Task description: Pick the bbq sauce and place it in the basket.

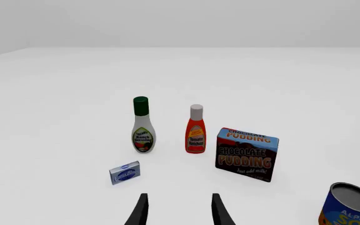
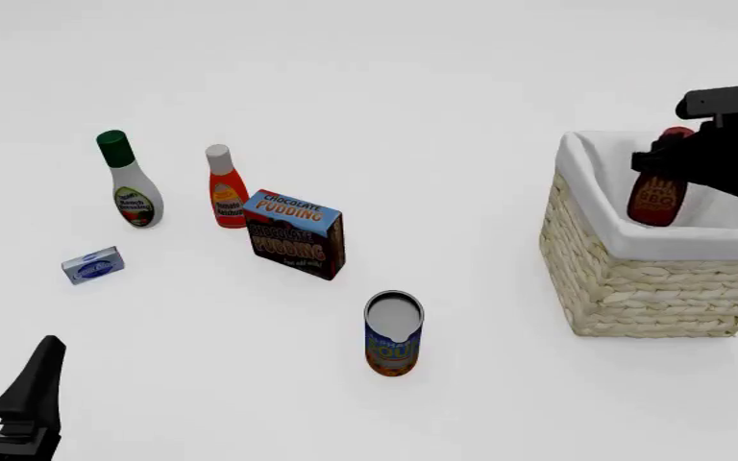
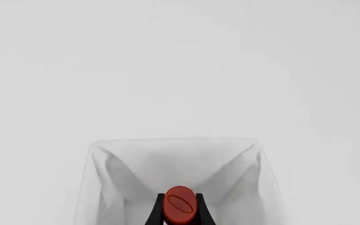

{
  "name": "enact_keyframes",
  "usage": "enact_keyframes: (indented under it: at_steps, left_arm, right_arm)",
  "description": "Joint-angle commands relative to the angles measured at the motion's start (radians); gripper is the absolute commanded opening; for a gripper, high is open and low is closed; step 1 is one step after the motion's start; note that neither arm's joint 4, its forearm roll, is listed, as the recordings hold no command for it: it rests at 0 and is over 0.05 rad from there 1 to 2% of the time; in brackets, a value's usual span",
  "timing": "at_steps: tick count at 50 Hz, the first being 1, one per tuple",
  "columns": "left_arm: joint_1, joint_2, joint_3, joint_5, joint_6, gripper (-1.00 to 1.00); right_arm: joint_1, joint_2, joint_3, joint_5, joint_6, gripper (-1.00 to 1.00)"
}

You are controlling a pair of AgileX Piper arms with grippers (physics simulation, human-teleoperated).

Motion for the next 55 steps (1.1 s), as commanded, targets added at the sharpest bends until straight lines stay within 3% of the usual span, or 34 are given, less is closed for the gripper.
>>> enact_keyframes:
  at_steps: [1, 38, 39, 55]
  left_arm:
    - [0.000, 0.000, 0.000, 0.000, 0.000, 1.00]
    - [0.000, 0.000, 0.000, 0.000, 0.000, 1.00]
    - [0.000, 0.000, 0.000, 0.000, 0.000, 1.00]
    - [0.000, 0.000, 0.000, 0.000, 0.000, 1.00]
  right_arm:
    - [0.003, 0.049, -0.003, -0.033, 0.012, -1.00]
    - [0.001, 0.162, -0.009, -0.074, 0.000, -1.00]
    - [0.002, 0.159, -0.006, -0.075, 0.000, 1.00]
    - [0.007, 0.140, -0.010, -0.060, -0.001, 1.00]
